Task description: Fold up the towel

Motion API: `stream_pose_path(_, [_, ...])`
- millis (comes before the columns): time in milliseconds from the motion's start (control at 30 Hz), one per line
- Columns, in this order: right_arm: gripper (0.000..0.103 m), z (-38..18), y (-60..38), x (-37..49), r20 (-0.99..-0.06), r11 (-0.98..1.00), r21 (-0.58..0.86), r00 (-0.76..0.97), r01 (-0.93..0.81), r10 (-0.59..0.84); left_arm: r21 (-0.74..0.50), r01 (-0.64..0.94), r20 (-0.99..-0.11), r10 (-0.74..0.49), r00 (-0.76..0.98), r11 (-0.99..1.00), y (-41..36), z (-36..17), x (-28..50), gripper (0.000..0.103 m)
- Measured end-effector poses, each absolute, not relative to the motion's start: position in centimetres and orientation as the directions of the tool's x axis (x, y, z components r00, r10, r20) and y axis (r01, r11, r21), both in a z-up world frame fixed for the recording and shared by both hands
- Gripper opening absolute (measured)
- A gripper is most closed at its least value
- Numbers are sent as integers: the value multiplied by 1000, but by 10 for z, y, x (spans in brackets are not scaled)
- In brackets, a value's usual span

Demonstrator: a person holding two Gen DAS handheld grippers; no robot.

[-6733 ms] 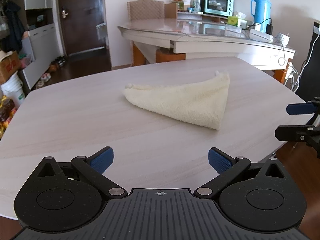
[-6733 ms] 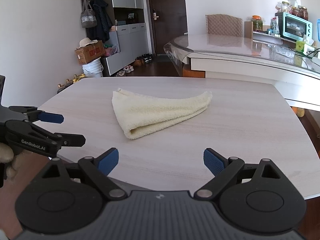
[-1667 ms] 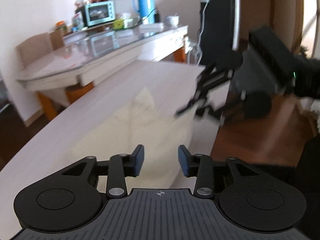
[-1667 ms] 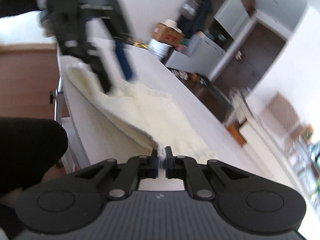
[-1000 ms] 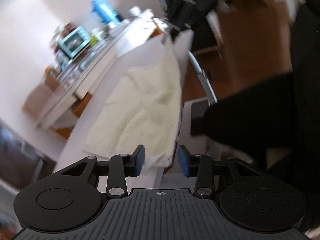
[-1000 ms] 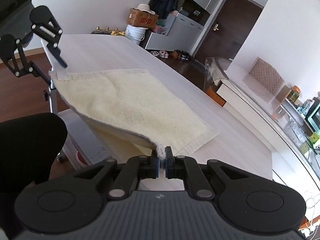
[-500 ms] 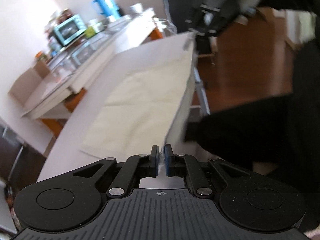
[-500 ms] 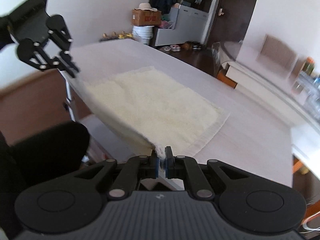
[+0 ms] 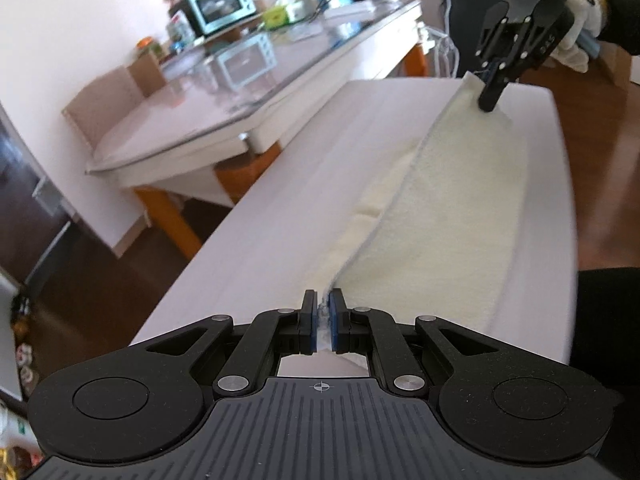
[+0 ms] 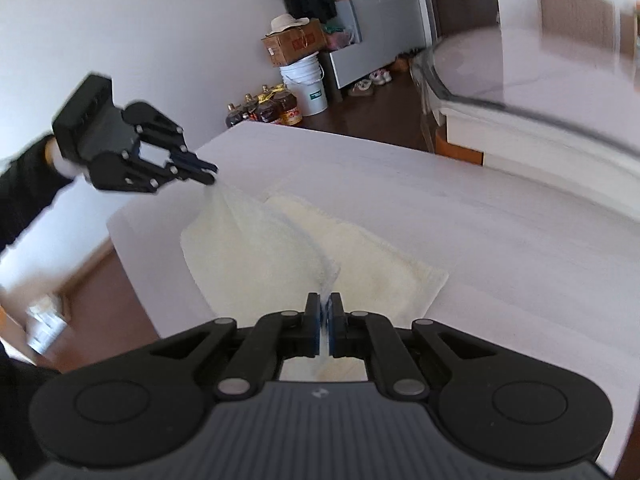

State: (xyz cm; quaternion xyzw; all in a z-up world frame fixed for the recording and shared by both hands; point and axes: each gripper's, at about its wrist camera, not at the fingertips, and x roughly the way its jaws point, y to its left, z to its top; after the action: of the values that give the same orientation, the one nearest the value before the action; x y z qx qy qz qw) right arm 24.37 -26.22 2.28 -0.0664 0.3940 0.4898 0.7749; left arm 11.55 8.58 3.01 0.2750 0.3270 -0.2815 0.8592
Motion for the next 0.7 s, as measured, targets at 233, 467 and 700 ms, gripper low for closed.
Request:
stream_pose_path(233, [4,-11,-255,290,-697,564,348,195,-749,690,267,644,-721,-294,627,717,88,15,156,6])
stream_pose_path(467, [3,-15,-280,291,-631,603,427,256,-674,733,234,630,-720,-303,624,741,98,12,165,6])
stream_pose_path(700, [3,-25,-295,292,-609,641,464,305,-612,732,221,606,-717,-294,632,764,98,5,180,7])
